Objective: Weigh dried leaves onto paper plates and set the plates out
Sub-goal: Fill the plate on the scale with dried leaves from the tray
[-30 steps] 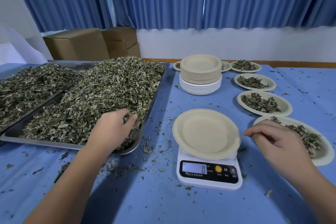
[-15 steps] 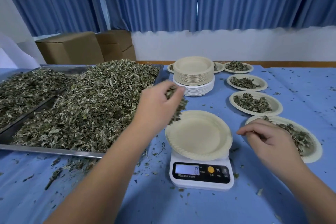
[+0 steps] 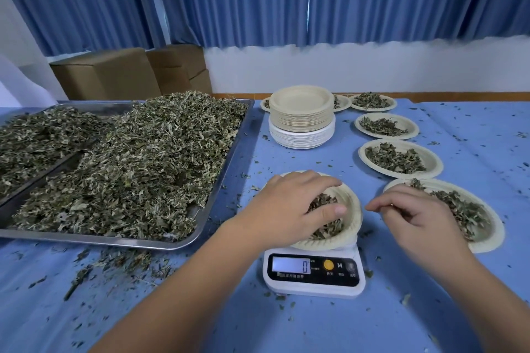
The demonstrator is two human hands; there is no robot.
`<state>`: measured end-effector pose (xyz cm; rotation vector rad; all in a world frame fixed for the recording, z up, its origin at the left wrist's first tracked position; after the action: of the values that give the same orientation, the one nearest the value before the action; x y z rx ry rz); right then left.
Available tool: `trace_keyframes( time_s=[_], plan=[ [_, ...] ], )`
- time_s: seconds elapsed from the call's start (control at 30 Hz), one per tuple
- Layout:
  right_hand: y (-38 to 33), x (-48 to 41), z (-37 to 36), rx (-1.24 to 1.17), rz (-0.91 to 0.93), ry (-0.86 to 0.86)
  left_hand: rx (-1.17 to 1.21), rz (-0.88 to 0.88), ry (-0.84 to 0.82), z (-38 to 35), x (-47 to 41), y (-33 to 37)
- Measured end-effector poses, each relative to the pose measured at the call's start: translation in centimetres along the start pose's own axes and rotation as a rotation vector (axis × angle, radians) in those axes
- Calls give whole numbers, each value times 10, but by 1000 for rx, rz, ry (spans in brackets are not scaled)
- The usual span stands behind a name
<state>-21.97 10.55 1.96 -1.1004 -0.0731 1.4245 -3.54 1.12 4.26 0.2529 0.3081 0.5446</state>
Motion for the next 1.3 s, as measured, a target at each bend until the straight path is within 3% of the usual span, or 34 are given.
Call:
trace_keyframes(
  time_s=[0.17,0.33,0.43,0.53,0.6,0.77,0.93,1.07,1.3],
  plan=[
    [1,1,0,-19,-9,-3,116,62,210,21,19,-14],
    [-1,1,0,-10,-12,6,5,377,389,37,38,-82],
    [-1,1,-1,-23,-21,1,-39,612,184,33,54,-126],
    [-1,1,-1,-48,-29,-4,113,783,-79,27,70,-143],
    [-1,1,-1,-42,-23,-4,50,770,-97,31,73,-145],
    [-1,1,-1,-27,-19,-4,-300,677,41,40,82,-125],
    [-1,1,-1,-46,-20,2,-334,777,-110,26,101,-108],
    [-1,2,-1,-43,-15,0,-591,800,-82,17,109,-94],
    [1,3,0,-64,-31,-8,-532,783,-21,12,120,-91]
  ],
)
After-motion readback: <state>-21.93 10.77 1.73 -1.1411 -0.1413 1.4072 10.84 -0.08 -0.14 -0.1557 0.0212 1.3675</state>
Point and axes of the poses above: each hand's wrist, its own x-axis away from the middle knuckle, its own z-axis out of the back of the hand, y = z × x, the point moved 3 cm from there along -x, towards the middle knuckle
